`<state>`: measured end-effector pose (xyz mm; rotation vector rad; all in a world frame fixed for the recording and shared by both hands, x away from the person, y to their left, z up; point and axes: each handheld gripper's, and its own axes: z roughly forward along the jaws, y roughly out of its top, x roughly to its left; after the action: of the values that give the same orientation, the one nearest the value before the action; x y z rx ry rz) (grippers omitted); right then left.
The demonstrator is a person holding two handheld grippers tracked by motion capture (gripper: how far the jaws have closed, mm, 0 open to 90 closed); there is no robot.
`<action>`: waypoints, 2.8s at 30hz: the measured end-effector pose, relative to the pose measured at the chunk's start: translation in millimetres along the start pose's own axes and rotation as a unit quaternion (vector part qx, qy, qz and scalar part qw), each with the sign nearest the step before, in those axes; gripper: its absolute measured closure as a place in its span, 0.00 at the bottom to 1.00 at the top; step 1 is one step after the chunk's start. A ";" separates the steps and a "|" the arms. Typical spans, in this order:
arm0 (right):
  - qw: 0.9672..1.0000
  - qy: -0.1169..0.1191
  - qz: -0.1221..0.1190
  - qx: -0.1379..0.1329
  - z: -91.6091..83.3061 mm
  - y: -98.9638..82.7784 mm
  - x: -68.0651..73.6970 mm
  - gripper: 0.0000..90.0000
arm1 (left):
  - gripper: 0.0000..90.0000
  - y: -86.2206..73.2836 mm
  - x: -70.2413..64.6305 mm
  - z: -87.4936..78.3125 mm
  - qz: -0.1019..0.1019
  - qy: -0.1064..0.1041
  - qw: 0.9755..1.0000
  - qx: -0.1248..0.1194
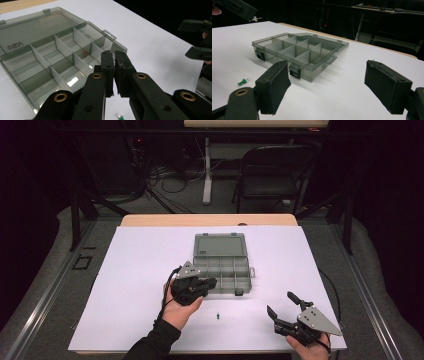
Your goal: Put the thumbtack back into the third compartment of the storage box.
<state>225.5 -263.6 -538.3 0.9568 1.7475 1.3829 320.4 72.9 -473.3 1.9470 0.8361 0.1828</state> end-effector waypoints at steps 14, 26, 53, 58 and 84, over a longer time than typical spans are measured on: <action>1.000 0.001 0.000 -0.001 0.3 -0.1 -1.4 0.21 | 0.96 38.0 10.3 19.6 0.008 0.016 1.000 0.004; 1.000 0.002 0.001 -0.001 -0.5 -0.1 -1.8 0.21 | 0.96 51.6 31.3 54.5 -0.013 0.050 0.998 0.028; 1.000 0.003 0.001 -0.001 -0.2 -0.4 -2.9 0.21 | 0.96 40.3 47.9 99.3 -0.042 0.067 0.995 0.064; 1.000 0.004 0.003 -0.001 -0.3 -0.5 -3.0 0.21 | 0.96 38.7 47.7 107.4 -0.043 0.067 0.994 0.074; 1.000 0.004 0.002 -0.002 -0.7 -0.3 -3.3 0.21 | 0.87 35.4 50.1 114.4 -0.039 0.068 0.993 0.093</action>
<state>226.5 -266.8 -538.2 0.9539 1.7480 1.3938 426.9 10.8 -513.7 2.0890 1.0500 0.1990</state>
